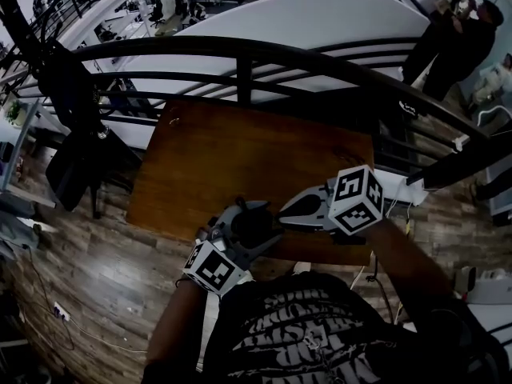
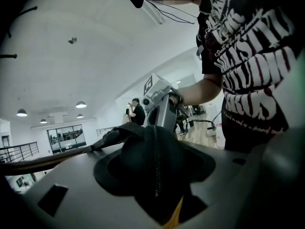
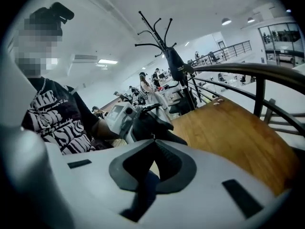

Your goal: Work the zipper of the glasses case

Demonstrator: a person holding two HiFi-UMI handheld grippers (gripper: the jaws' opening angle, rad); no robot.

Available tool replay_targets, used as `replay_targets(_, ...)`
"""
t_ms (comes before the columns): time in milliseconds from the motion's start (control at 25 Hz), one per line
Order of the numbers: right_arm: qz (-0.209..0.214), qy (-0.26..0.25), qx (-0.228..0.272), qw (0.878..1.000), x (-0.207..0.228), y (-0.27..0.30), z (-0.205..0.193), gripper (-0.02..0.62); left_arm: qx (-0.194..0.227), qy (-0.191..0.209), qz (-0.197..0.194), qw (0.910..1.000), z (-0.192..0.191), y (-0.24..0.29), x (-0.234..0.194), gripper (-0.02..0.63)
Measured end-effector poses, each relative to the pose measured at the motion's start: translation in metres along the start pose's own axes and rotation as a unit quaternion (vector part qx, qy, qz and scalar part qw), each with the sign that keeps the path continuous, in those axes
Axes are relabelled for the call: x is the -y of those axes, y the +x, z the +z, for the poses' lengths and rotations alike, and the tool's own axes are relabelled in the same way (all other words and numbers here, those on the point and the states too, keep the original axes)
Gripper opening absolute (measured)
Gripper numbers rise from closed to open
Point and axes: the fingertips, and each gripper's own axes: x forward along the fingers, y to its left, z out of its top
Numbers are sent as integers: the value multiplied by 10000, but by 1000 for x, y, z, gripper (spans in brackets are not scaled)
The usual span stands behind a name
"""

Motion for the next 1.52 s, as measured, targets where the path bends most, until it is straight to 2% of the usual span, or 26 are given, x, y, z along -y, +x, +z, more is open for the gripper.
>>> replay_targets(80, -75, 8, -53, 10000, 6, 2, -2, -2, 127, -80, 25, 9999, 4, -1, -2, 259)
replay_targets(160, -243, -30, -136, 9996, 12, 3, -5, -2, -16, -248, -9, 9997, -4, 1, -4, 259)
replay_targets(240, -505, -96, -292, 9982, 22, 6, -11, -2, -425, -473, -81, 9979, -22, 5, -5, 263)
replay_targets(360, -766, -77, -442, 9961, 34, 8, -18, -2, -1200, -650, -104, 9906, -50, 9, -8, 275)
replay_targets(440, -840, -37, -482, 9953, 38, 8, -19, -2, -1775, -541, -73, 9826, -64, 10, -9, 275)
replay_targets(560, -945, -115, -630, 9935, 39, 12, -19, -2, -2653, -121, 15, 9641, -79, 9, -12, 276)
replay_targets(680, -953, -243, -664, 9929, 34, 17, -13, -2, -3078, 168, 47, 9513, -81, 13, -14, 276)
replay_targets(760, -983, -290, -609, 9929, 35, 18, -8, -2, -3027, 181, 97, 9529, -79, 15, -19, 276)
replay_targets(960, -965, -144, -468, 9941, 43, 11, -12, -2, -2480, -225, 273, 9681, -70, 15, -18, 264)
replay_targets(1320, -1164, 74, -523, 9918, 68, 4, -27, -2, -2135, -384, 301, 9757, -60, 13, -17, 261)
replay_targets(1520, -1136, 199, -438, 9924, 73, -1, -31, -2, -1644, -374, 271, 9853, -45, 3, -15, 261)
